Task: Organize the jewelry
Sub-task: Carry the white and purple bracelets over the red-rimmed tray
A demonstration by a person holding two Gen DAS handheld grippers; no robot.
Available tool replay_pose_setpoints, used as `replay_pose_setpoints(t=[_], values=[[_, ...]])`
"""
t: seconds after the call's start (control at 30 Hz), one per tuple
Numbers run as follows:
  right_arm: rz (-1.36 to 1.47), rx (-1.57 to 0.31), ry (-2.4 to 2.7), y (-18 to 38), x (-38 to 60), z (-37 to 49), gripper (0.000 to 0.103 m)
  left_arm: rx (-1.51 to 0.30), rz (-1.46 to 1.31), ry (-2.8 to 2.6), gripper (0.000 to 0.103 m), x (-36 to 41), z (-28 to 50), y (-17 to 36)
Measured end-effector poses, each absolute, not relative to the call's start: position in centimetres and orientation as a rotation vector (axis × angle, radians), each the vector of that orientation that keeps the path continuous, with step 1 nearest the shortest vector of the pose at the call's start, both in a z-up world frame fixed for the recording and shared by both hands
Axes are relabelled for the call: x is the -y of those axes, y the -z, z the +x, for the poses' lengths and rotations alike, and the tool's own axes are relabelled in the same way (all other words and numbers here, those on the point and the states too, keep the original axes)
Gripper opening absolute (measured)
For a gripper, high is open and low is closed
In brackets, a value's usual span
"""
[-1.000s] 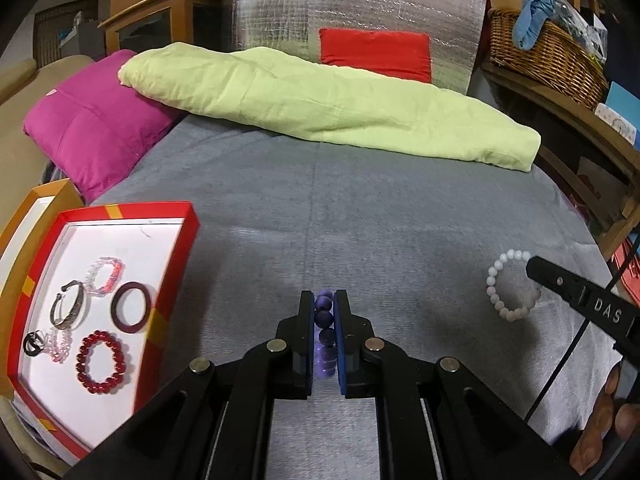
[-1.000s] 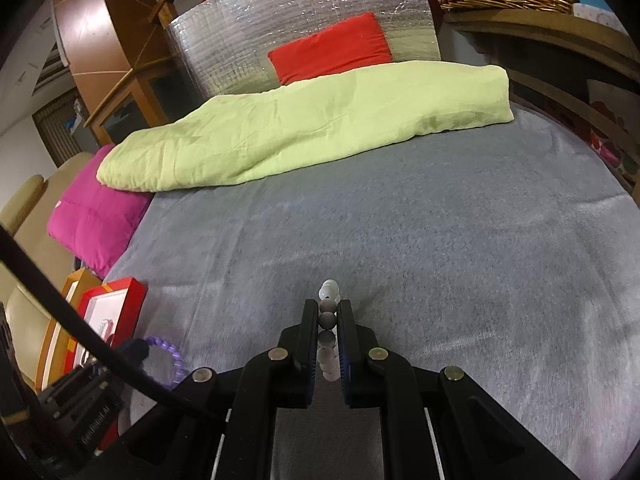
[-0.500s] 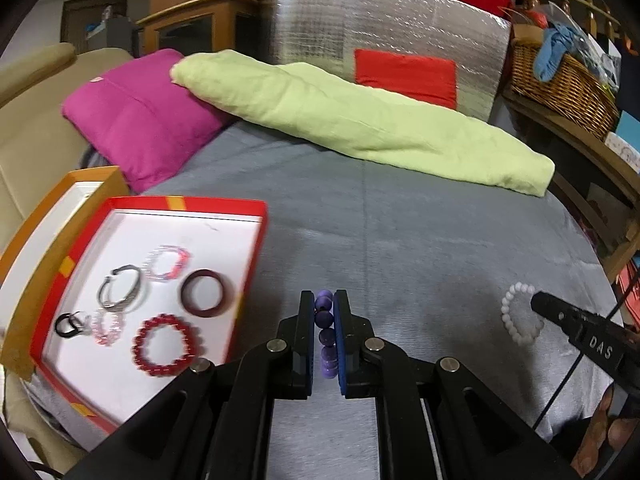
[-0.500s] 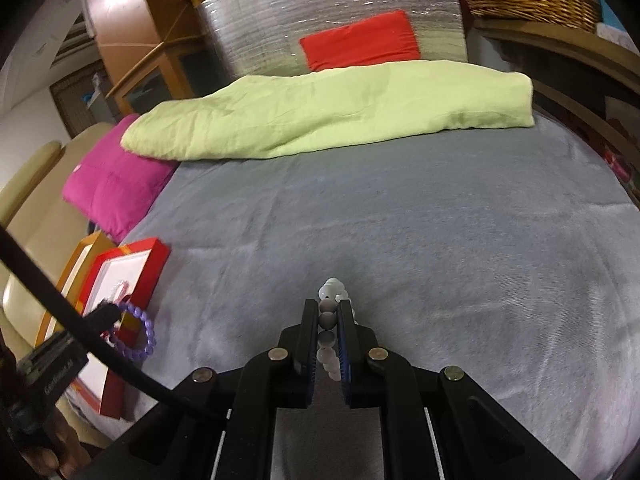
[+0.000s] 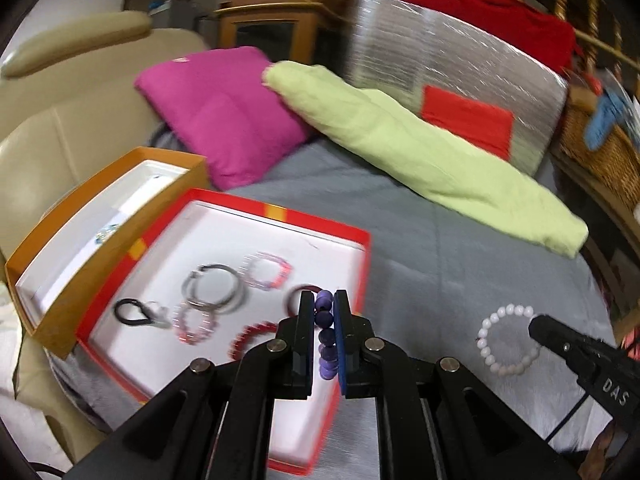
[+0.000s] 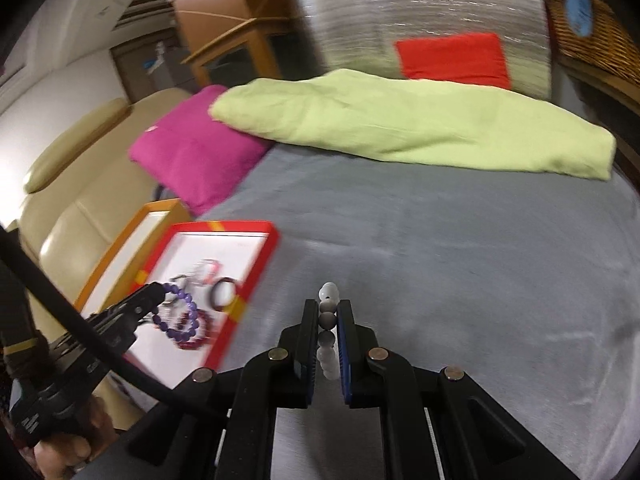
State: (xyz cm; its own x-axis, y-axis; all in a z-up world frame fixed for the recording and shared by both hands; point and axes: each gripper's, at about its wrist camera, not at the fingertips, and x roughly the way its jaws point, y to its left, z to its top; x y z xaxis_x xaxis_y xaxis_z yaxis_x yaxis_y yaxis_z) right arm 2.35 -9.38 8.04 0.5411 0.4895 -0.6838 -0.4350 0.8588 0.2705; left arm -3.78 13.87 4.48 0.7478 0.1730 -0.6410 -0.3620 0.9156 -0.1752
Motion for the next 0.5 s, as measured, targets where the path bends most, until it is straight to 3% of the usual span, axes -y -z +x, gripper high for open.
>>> replay_pose_setpoints(t=[0.5], values=[[0.041,-0.852,-0.766,-10.0,-1.8,2.8,0.010,-0.660,-0.404,-0.423,0.010,-20.9,-4.2,-3.9]])
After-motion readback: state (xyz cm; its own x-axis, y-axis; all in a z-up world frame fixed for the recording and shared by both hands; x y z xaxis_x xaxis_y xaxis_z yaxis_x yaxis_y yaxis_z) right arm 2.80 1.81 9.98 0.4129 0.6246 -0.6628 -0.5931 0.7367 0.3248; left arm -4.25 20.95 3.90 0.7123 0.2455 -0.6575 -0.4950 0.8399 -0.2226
